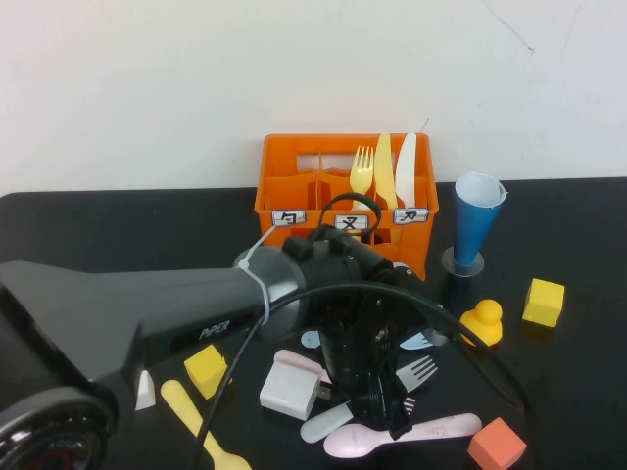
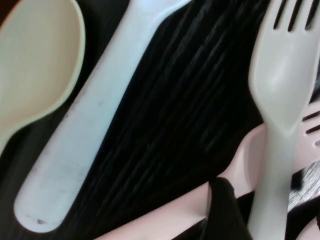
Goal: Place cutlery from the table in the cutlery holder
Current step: Pick up the fork
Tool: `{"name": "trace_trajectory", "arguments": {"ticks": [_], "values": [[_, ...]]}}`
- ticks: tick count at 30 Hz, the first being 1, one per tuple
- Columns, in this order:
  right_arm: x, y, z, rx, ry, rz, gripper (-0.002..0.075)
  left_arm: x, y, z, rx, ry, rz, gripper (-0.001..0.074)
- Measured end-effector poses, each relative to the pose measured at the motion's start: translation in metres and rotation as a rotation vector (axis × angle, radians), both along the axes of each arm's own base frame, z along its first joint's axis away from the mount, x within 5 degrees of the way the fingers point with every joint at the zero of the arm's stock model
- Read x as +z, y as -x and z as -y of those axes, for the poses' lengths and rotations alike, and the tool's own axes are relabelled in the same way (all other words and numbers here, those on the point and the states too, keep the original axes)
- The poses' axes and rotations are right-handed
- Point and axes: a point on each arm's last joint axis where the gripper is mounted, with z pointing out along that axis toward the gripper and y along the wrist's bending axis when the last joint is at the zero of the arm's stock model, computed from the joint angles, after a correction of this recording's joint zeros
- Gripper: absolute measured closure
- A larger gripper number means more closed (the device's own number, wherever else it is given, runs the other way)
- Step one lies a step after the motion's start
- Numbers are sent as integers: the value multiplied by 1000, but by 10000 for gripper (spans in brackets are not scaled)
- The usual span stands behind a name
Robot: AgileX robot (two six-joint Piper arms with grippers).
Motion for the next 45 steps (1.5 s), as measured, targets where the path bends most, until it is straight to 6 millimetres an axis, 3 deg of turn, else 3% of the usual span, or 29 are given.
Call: {"name": "trace_trajectory", "arguments": {"ticks": [5,12,18,25,26,27,28,32,43,44,45], "values": [[0,0,0,0,0,0,730,-1,-1,1,6,-4,-5,426],[0,0,0,0,0,0,730,-1,-1,1,30,-2,-10,673],[0,0,0,0,0,0,730,-1,-1,0,32,-5,-11,728],[0,0,0,0,0,0,730,-1,2,2,10,-27,-7,690],[0,0,0,0,0,0,730,-2,3,2,8,-30,-9,656],[0,0,0,0,0,0,730,-5,5,4,1,-35,-15,535],[0,0,0,0,0,0,730,-6,5,5,0,-37,-16,487],[0,0,0,0,0,0,730,-8,5,4,0,-41,-21,386],[0,0,0,0,0,0,730,-8,4,5,8,-32,-13,377],[0,0,0,0,0,0,730,-9,4,5,11,-32,-15,393],[0,0,0,0,0,0,730,-9,4,5,15,-32,-15,462]]}}
